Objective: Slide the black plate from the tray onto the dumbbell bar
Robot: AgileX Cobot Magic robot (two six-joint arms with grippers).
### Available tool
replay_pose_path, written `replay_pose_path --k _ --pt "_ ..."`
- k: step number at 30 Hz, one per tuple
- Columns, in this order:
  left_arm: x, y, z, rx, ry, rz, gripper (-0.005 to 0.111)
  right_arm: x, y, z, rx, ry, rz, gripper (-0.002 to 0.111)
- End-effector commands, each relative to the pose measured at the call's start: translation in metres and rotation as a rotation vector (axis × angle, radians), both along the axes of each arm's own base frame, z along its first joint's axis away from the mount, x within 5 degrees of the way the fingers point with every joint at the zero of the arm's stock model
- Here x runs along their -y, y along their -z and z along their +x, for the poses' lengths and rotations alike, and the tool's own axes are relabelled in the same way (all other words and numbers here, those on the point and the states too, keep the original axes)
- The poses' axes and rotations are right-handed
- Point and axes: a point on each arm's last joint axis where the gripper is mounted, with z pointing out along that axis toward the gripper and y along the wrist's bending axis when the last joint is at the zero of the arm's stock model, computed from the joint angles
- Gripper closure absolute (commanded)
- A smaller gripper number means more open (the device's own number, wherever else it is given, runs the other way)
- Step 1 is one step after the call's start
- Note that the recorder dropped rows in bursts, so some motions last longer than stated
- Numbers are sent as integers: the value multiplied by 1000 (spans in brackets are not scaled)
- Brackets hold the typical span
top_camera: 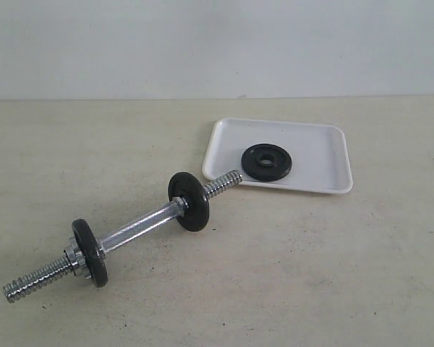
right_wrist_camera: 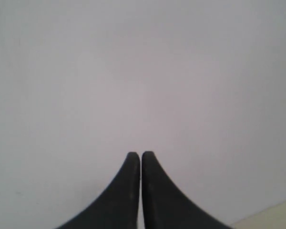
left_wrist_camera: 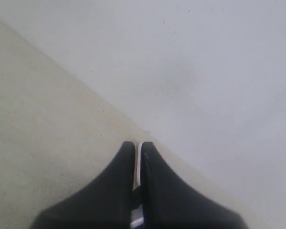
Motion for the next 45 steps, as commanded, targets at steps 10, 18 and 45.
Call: replay_pose_path --k 10,18,45 --pt "-4 -5 0 48 -48 -104 102 1 -3 -2 47 -251 550 108" --pt "-4 -52 -9 195 -40 0 102 0 -3 -2 46 -250 536 108" --pt "40 -189 32 414 405 688 102 -13 -1 -2 7 -218 126 108"
